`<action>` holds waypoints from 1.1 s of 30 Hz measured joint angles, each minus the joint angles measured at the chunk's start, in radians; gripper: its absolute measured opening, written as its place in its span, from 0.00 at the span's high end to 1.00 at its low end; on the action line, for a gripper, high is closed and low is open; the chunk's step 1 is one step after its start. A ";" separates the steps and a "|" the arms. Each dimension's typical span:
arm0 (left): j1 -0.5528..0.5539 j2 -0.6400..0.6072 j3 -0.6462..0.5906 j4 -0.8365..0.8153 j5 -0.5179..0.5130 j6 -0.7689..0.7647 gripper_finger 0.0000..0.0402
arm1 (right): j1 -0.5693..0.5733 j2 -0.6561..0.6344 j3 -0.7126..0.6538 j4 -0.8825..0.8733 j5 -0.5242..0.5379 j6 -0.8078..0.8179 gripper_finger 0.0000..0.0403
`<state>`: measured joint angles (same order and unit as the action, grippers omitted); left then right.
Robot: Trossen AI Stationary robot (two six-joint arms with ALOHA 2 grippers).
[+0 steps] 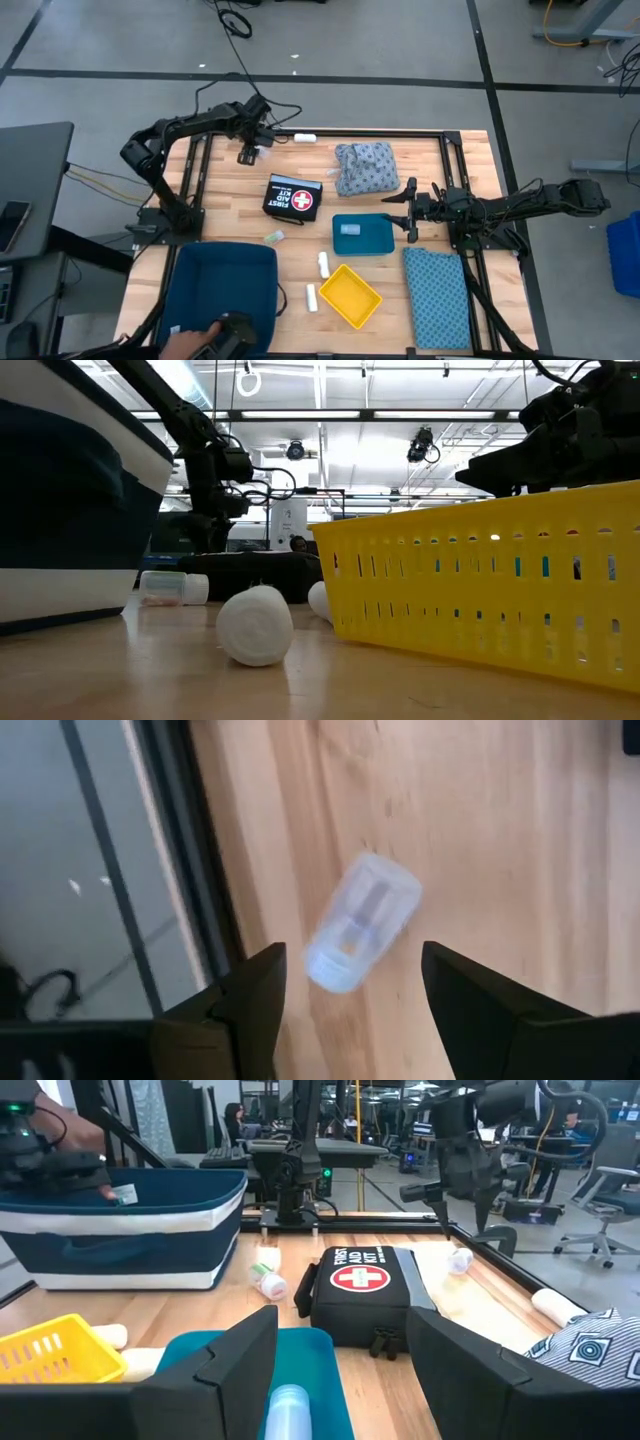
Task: Pick & place medical supplies in basket/bin
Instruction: Put the bottom pill bottle into the blue bin
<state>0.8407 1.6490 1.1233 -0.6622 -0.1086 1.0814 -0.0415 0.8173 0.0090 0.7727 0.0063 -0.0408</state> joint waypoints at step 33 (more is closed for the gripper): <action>0.105 0.061 0.217 0.138 0.059 -0.045 0.48 | 0.000 0.000 0.000 -0.002 0.000 0.010 0.42</action>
<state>0.9458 1.7104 1.3407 -0.5241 -0.0495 1.0368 -0.0418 0.8177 0.0090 0.7711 0.0059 -0.0311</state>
